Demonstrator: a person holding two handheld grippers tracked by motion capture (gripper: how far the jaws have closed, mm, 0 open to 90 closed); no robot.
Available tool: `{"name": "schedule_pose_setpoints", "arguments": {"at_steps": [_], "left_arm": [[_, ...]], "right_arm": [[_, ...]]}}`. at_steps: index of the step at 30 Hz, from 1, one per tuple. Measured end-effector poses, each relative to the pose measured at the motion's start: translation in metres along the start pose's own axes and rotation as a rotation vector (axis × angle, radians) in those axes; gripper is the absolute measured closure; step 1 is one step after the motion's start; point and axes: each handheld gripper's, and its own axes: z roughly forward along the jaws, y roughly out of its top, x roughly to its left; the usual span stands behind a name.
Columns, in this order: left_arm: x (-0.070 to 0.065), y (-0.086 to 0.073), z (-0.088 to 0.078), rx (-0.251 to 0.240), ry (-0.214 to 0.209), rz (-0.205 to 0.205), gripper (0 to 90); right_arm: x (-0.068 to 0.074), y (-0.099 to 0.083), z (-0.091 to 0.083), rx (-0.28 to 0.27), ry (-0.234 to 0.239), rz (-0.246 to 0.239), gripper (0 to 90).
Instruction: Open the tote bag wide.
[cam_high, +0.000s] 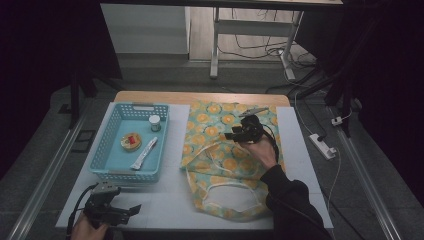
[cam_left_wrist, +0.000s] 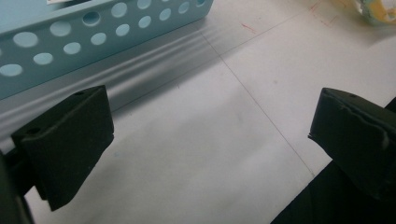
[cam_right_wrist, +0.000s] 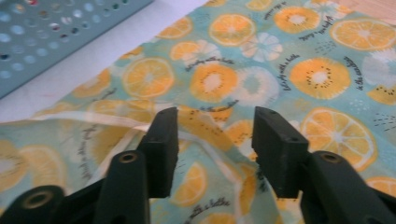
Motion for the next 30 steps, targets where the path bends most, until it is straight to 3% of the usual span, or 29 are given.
{"name": "schedule_pose_setpoints", "arguments": {"at_steps": [5,13,22,30], "left_arm": [[0.0,0.0,0.0,0.0,0.0,0.0,0.0],[0.0,0.0,0.0,0.001,0.001,0.003,0.0],[-0.001,0.0,0.0,0.002,0.002,0.007,0.0],[-0.001,0.0,0.0,0.002,0.001,0.009,0.0]], "right_arm": [[0.013,-0.002,-0.012,-0.022,0.019,-0.004,38.1],[0.036,-0.004,-0.024,-0.043,-0.014,-0.046,18.4],[0.052,-0.016,-0.033,-0.027,0.01,-0.071,8.7],[0.062,-0.032,-0.04,-0.017,-0.015,-0.066,0.0]]}}
